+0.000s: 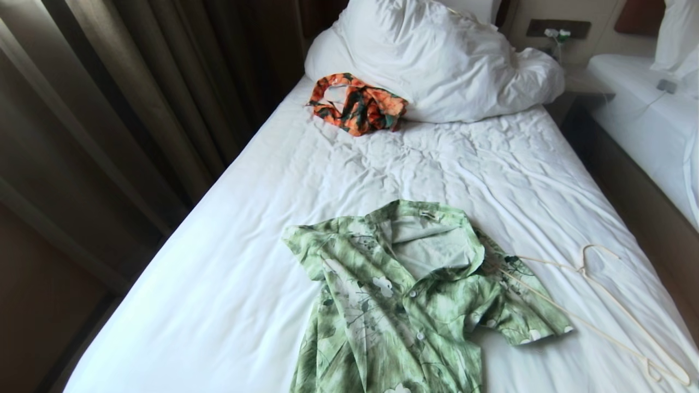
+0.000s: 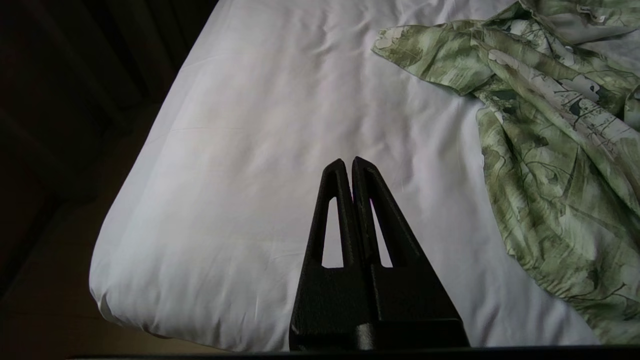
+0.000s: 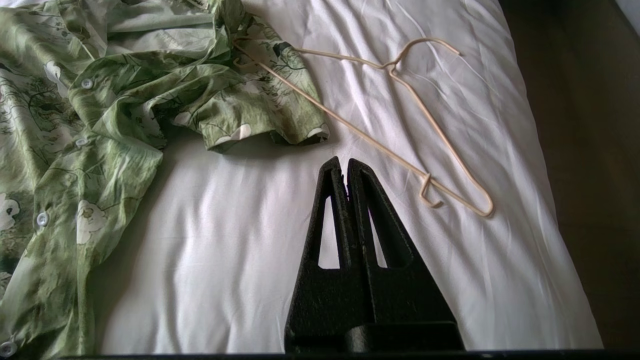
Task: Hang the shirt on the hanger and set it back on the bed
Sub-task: Lift the shirt and hanger
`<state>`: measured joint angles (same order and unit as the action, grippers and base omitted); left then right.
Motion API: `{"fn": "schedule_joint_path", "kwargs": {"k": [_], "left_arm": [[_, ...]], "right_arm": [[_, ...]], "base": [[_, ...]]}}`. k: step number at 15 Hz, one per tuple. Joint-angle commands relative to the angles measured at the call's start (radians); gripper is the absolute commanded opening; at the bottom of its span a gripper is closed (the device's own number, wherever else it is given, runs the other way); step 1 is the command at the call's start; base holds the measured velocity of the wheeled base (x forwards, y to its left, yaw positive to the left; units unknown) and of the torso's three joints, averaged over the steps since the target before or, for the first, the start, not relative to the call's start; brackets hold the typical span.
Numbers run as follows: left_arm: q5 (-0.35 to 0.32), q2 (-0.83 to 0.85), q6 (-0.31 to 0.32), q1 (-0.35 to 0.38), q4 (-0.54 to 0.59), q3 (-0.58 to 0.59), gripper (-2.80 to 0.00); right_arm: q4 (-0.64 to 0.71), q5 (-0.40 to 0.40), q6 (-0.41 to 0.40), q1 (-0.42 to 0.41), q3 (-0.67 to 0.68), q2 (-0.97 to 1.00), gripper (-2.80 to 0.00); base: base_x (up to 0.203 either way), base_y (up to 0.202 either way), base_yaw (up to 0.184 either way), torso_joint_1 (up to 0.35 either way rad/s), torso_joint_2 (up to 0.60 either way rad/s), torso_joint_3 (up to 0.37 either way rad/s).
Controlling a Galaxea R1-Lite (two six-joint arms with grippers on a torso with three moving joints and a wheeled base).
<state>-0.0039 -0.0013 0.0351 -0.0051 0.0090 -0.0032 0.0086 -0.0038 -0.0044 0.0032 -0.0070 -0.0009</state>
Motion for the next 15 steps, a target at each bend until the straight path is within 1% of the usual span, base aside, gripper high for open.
{"fn": "schedule_joint_path", "kwargs": {"k": [1, 4, 8, 13, 15], "left_arm": [[-0.001, 0.001, 0.000, 0.001, 0.000, 0.000, -2.80], [-0.001, 0.001, 0.000, 0.000, 0.000, 0.000, -2.80], [-0.001, 0.001, 0.000, -0.001, 0.000, 0.000, -2.80], [-0.001, 0.001, 0.000, 0.000, 0.000, 0.000, -2.80], [-0.001, 0.001, 0.000, 0.000, 0.000, 0.000, -2.80]], "right_arm": [[0.012, 0.005, 0.000, 0.000, -0.038, 0.004, -2.80], [0.085, 0.006, 0.000, 0.000, -0.152, 0.051, -2.80], [0.092, 0.007, 0.001, 0.003, -0.272, 0.208, -2.80], [0.082, 0.007, 0.010, 0.005, -0.425, 0.509, -2.80], [0.044, 0.007, 0.043, 0.005, -0.484, 0.677, -2.80]], "base": [[0.000, 0.000, 0.000, 0.000, 0.00, 0.000], [0.000, 0.000, 0.000, 0.000, 0.00, 0.000], [0.000, 0.000, 0.000, 0.000, 0.00, 0.000], [0.000, 0.000, 0.000, 0.000, 0.00, 0.000], [0.000, 0.000, 0.000, 0.000, 0.00, 0.000]]}}
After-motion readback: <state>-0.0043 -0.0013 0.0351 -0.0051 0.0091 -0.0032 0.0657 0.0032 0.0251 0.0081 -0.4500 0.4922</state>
